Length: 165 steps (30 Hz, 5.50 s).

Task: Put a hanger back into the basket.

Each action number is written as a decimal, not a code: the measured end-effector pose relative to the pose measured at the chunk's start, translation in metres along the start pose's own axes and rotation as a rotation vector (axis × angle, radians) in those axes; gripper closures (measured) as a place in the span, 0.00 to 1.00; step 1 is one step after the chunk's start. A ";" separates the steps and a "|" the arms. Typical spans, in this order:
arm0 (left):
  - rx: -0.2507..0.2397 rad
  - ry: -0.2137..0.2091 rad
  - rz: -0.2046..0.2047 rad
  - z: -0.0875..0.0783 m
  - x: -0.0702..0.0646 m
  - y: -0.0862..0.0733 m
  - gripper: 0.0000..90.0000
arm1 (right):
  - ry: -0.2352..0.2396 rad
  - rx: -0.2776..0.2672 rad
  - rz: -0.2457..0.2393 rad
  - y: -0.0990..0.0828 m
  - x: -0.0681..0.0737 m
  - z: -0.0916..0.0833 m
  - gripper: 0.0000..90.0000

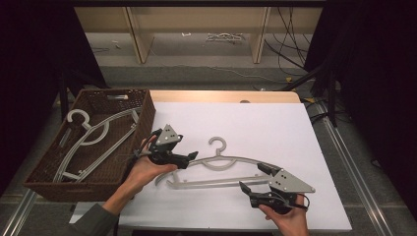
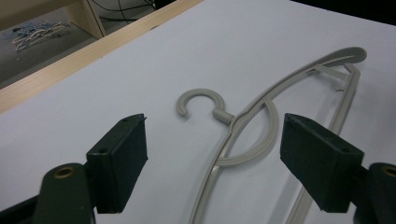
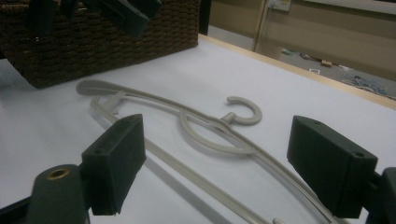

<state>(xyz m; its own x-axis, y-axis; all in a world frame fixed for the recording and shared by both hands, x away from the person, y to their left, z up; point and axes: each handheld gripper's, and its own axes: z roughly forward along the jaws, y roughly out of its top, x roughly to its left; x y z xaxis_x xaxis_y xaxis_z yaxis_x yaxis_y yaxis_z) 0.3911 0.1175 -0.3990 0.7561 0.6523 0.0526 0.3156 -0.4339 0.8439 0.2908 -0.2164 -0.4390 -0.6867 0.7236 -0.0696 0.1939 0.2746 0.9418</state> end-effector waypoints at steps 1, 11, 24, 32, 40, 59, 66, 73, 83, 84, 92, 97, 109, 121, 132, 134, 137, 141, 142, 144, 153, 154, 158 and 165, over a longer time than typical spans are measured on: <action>0.010 -0.009 -0.002 0.002 0.000 0.001 0.25 | 0.001 0.004 0.015 0.000 0.001 0.000 0.22; 0.062 -0.045 0.023 0.027 -0.009 0.004 0.24 | 0.006 0.003 -0.004 0.001 0.001 0.000 0.22; 0.152 -0.053 0.060 0.057 -0.007 0.008 0.24 | 0.008 0.006 -0.014 0.001 0.003 0.000 0.22; 0.252 -0.080 0.047 0.086 -0.004 0.012 0.31 | 0.008 0.001 -0.011 0.001 0.002 -0.001 0.23; 0.347 -0.124 0.115 0.110 -0.005 0.010 0.31 | 0.011 0.001 -0.014 0.002 0.003 -0.002 0.22; 0.513 -0.194 0.194 0.136 -0.004 0.007 0.60 | 0.014 -0.004 -0.016 0.002 0.003 -0.001 0.23; 0.569 -0.225 0.183 0.142 -0.009 0.012 0.70 | 0.016 0.003 -0.022 0.002 0.003 -0.002 0.23; 0.574 -0.271 0.231 0.144 -0.006 0.014 0.75 | 0.017 0.007 -0.020 0.001 0.004 -0.001 0.23; 0.595 -0.300 0.265 0.148 -0.002 0.018 0.88 | 0.018 0.007 -0.022 0.002 0.004 0.000 0.23; 0.600 -0.296 0.279 0.148 -0.004 0.018 0.88 | 0.018 0.013 -0.024 0.001 0.004 0.000 0.23; 0.586 -0.285 0.360 0.144 -0.010 0.018 0.90 | 0.013 0.001 -0.019 0.002 0.003 -0.001 0.23; 0.548 -0.274 0.369 0.137 -0.010 0.024 0.90 | 0.013 0.001 -0.020 0.002 0.003 -0.002 0.23; 0.466 -0.250 0.401 0.108 -0.013 0.040 0.91 | 0.016 0.005 -0.016 0.002 0.002 -0.002 0.23; 0.389 -0.209 0.463 0.086 -0.029 0.046 0.92 | -0.006 0.012 -0.031 0.003 -0.003 0.003 0.23; 0.330 -0.174 0.461 0.064 -0.028 0.055 0.92 | -0.031 0.034 -0.041 0.003 -0.014 0.011 0.24; 0.318 -0.169 0.453 0.059 -0.025 0.059 0.92 | -0.029 0.034 -0.047 0.003 -0.013 0.011 0.24; 0.310 -0.155 0.437 0.052 -0.018 0.064 0.92 | -0.021 0.031 -0.044 0.002 -0.010 0.011 0.24; 0.281 -0.127 0.408 0.039 -0.009 0.073 0.92 | -0.022 0.027 -0.044 0.002 -0.009 0.009 0.24; 0.269 -0.118 0.400 0.035 -0.006 0.077 0.92 | -0.020 0.026 -0.047 0.002 -0.009 0.009 0.24; 0.247 -0.109 0.379 0.028 0.000 0.085 0.92 | -0.013 0.034 -0.048 0.002 -0.008 0.009 0.24; 0.234 -0.042 0.383 0.007 0.014 0.119 0.92 | -0.007 0.035 -0.052 0.002 -0.008 0.009 0.24; 0.218 -0.038 0.366 0.004 0.016 0.123 0.92 | -0.009 0.033 -0.051 0.001 -0.007 0.009 0.24; 0.204 -0.029 0.350 -0.005 0.022 0.133 0.92 | -0.012 0.030 -0.048 0.001 -0.007 0.009 0.24; 0.188 0.002 0.337 -0.024 0.032 0.148 0.92 | -0.004 0.039 -0.048 0.001 -0.007 0.009 0.24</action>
<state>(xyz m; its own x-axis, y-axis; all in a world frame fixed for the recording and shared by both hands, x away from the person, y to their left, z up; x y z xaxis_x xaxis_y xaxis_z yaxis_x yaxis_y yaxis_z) 0.4486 0.0893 -0.2597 0.8344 0.4545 0.3117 0.1490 -0.7305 0.6665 0.3021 -0.2153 -0.4404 -0.6932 0.7113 -0.1163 0.1877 0.3340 0.9237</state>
